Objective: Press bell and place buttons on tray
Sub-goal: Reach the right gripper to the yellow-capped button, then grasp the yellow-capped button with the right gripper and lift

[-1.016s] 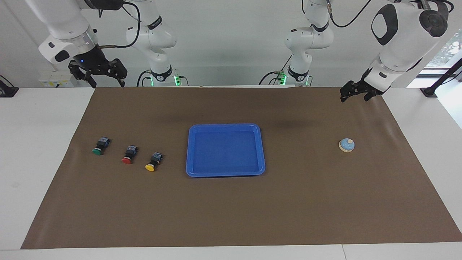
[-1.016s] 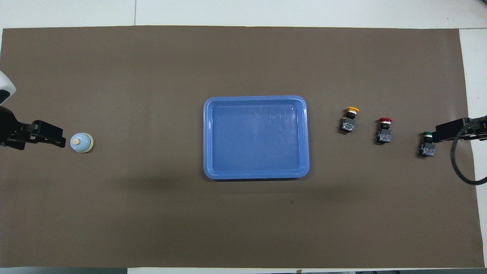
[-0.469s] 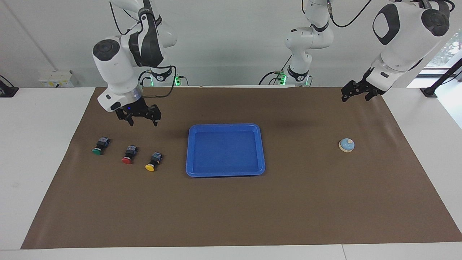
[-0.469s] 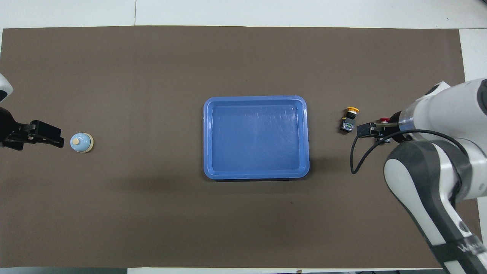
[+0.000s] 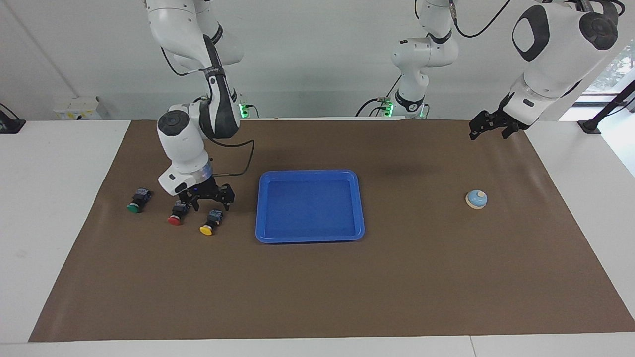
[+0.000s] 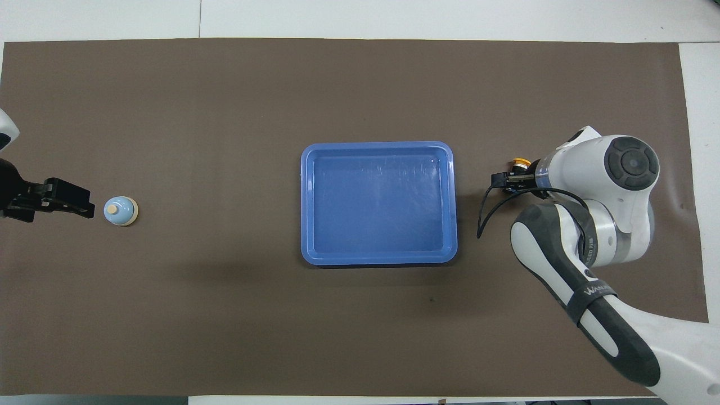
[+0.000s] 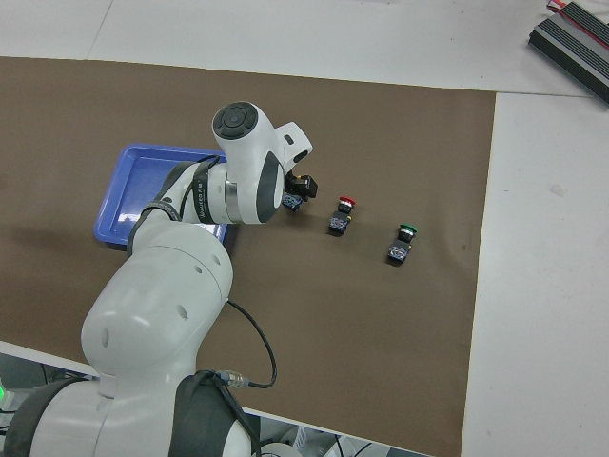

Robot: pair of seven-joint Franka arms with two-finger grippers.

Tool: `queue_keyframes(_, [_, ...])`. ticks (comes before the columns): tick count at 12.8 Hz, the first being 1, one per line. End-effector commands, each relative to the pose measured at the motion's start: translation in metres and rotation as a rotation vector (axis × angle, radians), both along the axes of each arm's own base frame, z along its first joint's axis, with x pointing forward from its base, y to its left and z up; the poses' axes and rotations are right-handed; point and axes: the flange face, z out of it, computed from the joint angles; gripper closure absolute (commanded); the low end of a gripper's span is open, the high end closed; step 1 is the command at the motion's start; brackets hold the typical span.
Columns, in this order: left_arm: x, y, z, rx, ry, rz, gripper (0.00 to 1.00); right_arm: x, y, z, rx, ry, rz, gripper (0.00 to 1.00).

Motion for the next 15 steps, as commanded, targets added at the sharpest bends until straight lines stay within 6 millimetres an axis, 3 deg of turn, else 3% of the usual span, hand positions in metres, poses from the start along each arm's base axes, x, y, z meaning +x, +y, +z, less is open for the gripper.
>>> queue_keyframes(1, [-0.001, 0.002, 0.005, 0.004, -0.017, 0.010, 0.00, 0.012, 0.002, -0.015, 0.008, -0.012, -0.019, 0.00])
queue_keyframes(4, [-0.001, 0.001, 0.005, 0.004, -0.017, 0.009, 0.00, 0.020, -0.001, -0.023, 0.007, -0.008, -0.025, 0.04])
queue_keyframes(5, [-0.001, 0.002, 0.005, 0.004, -0.018, 0.010, 0.00, 0.019, -0.001, -0.025, 0.007, -0.005, -0.025, 0.21])
queue_keyframes(8, [-0.001, 0.001, 0.005, 0.004, -0.018, 0.009, 0.00, 0.018, -0.006, -0.030, 0.010, 0.008, -0.036, 1.00])
queue_keyframes(12, [-0.001, 0.002, 0.005, 0.004, -0.018, 0.010, 0.00, 0.017, -0.003, -0.028, 0.013, 0.030, -0.038, 1.00])
queue_keyframes(14, [-0.001, 0.002, 0.005, 0.004, -0.017, 0.010, 0.00, 0.032, 0.008, 0.003, 0.011, 0.064, -0.023, 1.00])
queue_keyframes(15, [-0.001, 0.001, 0.005, 0.004, -0.017, 0.009, 0.00, 0.042, 0.026, 0.030, 0.010, 0.092, -0.002, 1.00])
